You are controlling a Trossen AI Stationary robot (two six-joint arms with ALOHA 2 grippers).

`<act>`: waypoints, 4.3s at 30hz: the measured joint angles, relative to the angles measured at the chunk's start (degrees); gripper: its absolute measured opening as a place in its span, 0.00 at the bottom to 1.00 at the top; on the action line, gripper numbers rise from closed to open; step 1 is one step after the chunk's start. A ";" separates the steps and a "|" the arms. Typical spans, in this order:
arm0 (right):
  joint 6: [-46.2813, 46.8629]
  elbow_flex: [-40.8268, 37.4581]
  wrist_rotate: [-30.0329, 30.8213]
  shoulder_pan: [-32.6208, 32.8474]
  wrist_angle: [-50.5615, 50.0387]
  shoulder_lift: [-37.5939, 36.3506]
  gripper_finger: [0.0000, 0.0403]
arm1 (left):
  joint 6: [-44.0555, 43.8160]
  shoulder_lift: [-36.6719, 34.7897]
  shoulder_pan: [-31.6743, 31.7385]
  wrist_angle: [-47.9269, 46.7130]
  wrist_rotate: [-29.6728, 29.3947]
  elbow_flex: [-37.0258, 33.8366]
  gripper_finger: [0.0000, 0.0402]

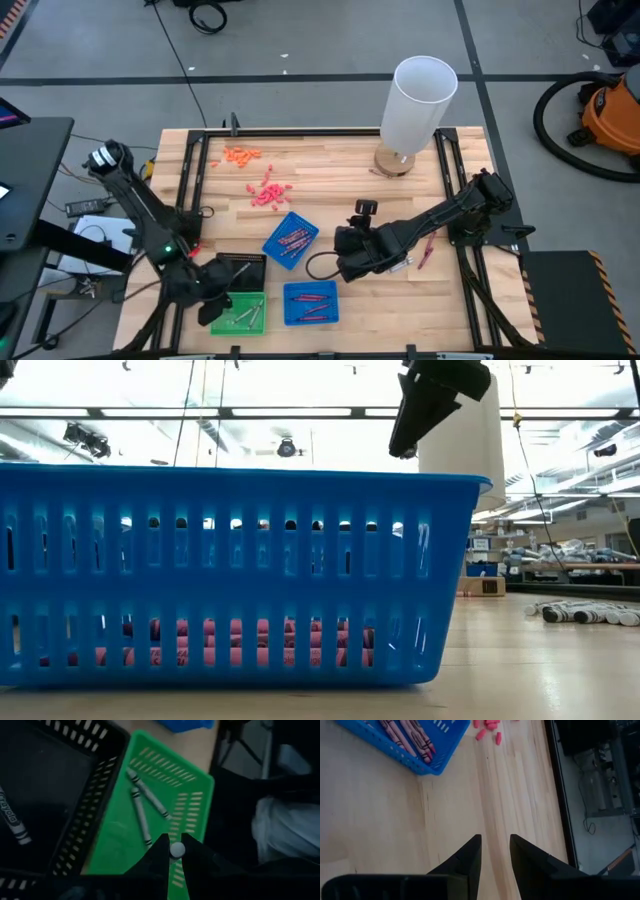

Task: Sort crayons
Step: Put the white crayon into the green bin, then put the pink crayon into the top blue bin

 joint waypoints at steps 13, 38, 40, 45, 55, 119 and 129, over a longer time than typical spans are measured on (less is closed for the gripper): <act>-2.01 0.00 -0.03 0.00 1.29 0.00 0.27 | 2.62 8.85 2.78 -13.85 4.67 8.99 0.10; -4.73 -0.95 -1.25 -0.89 2.41 0.00 0.27 | 13.42 9.72 2.92 -21.74 -1.80 15.81 0.30; -6.38 -3.38 -0.78 -1.49 3.34 -0.02 0.27 | 16.99 9.68 3.60 -23.14 -5.22 16.73 0.29; -5.55 -10.38 -0.02 -4.23 3.30 -0.22 0.27 | 28.83 9.70 6.29 -23.47 -13.33 17.13 0.29; -10.75 -27.03 -14.22 -13.66 10.56 -11.41 0.27 | 45.16 9.80 13.15 -23.44 -27.12 17.13 0.29; -43.18 -27.04 -37.65 -51.67 28.39 -1.03 0.07 | 76.21 4.04 29.52 -18.85 -27.11 9.61 0.29; -41.64 -20.36 -37.84 -44.34 25.05 -0.83 0.07 | 69.45 4.22 29.55 -18.51 -25.39 9.64 0.29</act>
